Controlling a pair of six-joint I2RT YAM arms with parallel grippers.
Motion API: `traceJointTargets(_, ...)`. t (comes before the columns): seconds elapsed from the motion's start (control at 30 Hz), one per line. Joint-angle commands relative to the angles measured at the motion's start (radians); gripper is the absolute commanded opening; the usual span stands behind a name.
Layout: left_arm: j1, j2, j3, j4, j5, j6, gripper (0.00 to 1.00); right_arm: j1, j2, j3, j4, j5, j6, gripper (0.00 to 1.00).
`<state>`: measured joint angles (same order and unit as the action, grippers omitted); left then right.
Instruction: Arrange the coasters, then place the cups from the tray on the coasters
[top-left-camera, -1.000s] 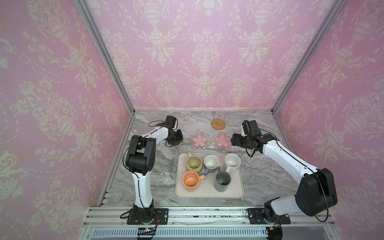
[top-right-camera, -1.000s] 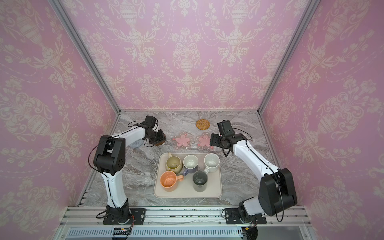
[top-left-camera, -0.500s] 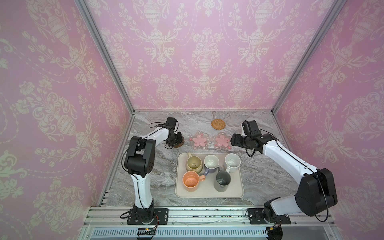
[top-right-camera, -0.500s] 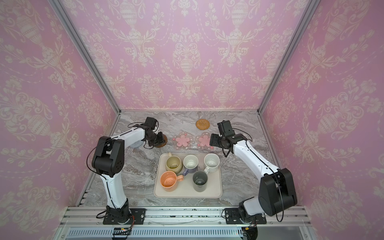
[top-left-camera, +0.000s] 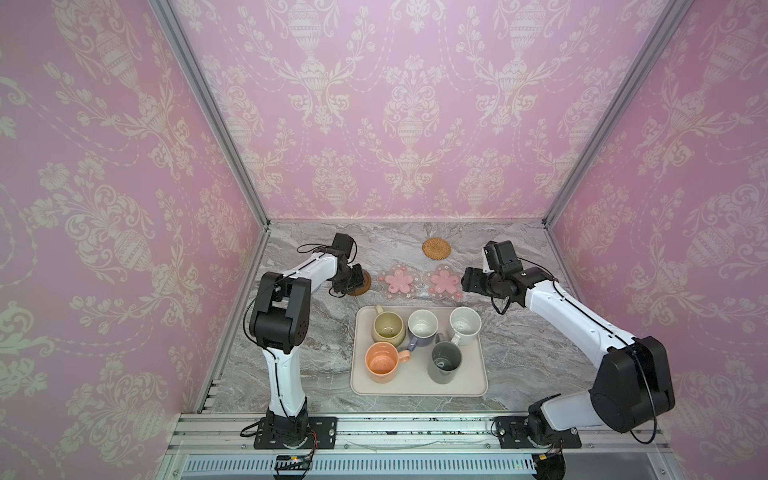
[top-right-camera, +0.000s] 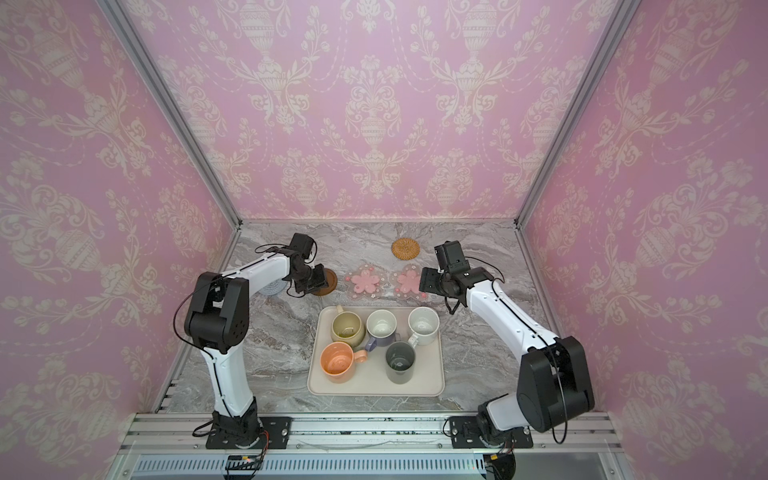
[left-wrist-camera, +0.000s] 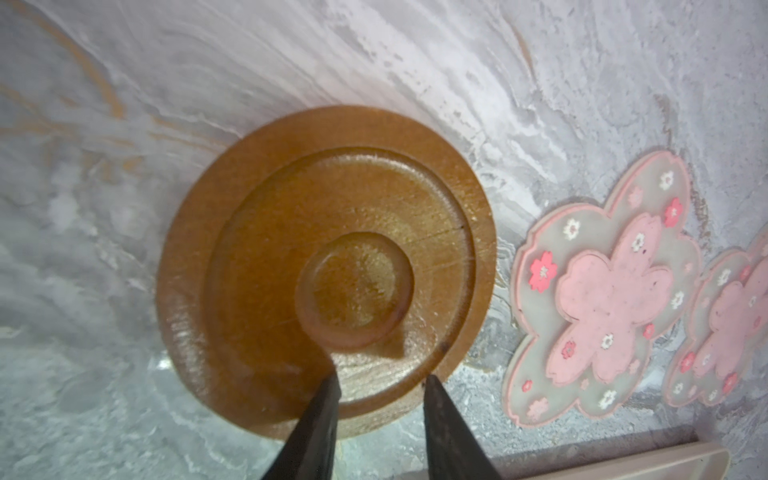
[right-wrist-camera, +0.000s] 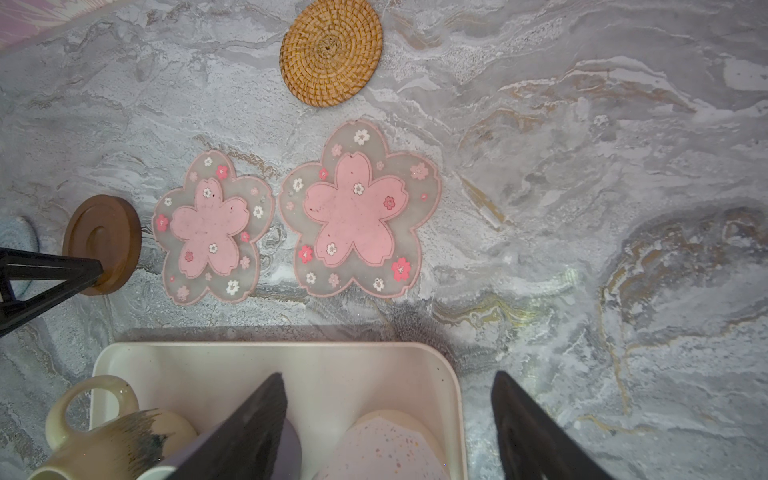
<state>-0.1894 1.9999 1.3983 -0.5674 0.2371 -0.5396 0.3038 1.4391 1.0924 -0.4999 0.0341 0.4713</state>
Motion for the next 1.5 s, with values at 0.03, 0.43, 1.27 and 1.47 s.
traceJointTargets(0.03, 0.031, 0.014, -0.020, -0.083, -0.075, -0.007, 0.37, 0.007, -0.037, -0.011, -0.009, 0.013, -0.004, 0.79)
traceJointTargets(0.43, 0.019, -0.006, 0.013, -0.019, 0.003, -0.017, 0.24, 0.007, -0.026, -0.022, 0.007, -0.004, 0.009, 0.79)
traceJointTargets(1.27, 0.021, 0.107, 0.093, -0.072, -0.129, 0.015, 0.13, 0.007, -0.013, -0.012, 0.001, 0.002, 0.010, 0.79)
traceJointTargets(1.47, 0.051, 0.091, 0.067, -0.094, -0.177, 0.025, 0.13, 0.008, -0.008, -0.015, 0.011, -0.009, 0.015, 0.79)
